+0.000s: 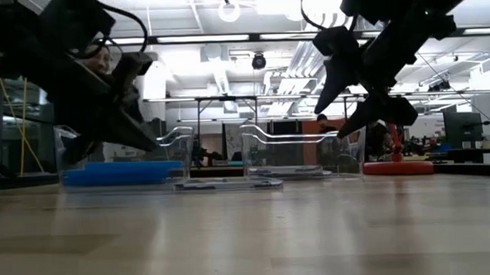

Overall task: Pick & place jewel cases by type
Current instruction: Put the black CD case into the right transparent bin

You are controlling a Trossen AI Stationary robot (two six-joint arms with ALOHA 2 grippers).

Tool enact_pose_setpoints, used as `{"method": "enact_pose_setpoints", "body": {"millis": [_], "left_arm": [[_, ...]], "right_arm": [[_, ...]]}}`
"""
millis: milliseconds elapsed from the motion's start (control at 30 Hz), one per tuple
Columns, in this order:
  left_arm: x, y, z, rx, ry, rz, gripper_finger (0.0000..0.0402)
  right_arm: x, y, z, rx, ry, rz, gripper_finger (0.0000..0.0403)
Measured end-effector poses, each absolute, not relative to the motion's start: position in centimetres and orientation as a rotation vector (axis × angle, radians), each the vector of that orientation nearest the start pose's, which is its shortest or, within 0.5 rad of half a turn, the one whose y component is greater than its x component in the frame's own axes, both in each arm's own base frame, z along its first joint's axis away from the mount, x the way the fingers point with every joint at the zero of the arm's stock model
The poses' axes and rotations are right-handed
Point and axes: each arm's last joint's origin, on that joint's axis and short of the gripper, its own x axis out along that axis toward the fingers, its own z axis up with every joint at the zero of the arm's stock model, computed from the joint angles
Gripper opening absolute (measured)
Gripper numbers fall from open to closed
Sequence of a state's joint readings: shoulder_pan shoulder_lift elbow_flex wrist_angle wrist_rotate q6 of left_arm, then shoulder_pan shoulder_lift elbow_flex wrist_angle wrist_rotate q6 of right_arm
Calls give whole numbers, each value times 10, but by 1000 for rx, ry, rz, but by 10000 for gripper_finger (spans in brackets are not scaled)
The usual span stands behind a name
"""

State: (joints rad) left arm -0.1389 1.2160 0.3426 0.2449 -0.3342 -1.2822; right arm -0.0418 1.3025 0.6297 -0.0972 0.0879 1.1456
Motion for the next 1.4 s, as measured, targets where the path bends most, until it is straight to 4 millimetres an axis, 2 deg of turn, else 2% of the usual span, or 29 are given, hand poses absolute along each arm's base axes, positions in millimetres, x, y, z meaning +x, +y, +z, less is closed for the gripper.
{"method": "enact_pose_setpoints", "body": {"millis": [267,400,533,833,1067,1400], "left_arm": [[214,8,153,-1024,366,464,124],[213,12,151,-1038,390,471,170],[215,11,149,-1081,397,472,198],[223,12,126,-1200,434,584,211],[241,15,119,-1185,403,658,211],[265,15,112,-1183,419,663,211]], "right_arm": [[248,-13,184,1085,618,-531,240],[249,-13,180,1079,629,-539,240],[252,-13,174,1089,658,-538,240],[269,-22,155,1135,637,-522,240],[277,-22,142,1147,668,-466,240],[287,-19,131,1185,665,-411,240]]}}
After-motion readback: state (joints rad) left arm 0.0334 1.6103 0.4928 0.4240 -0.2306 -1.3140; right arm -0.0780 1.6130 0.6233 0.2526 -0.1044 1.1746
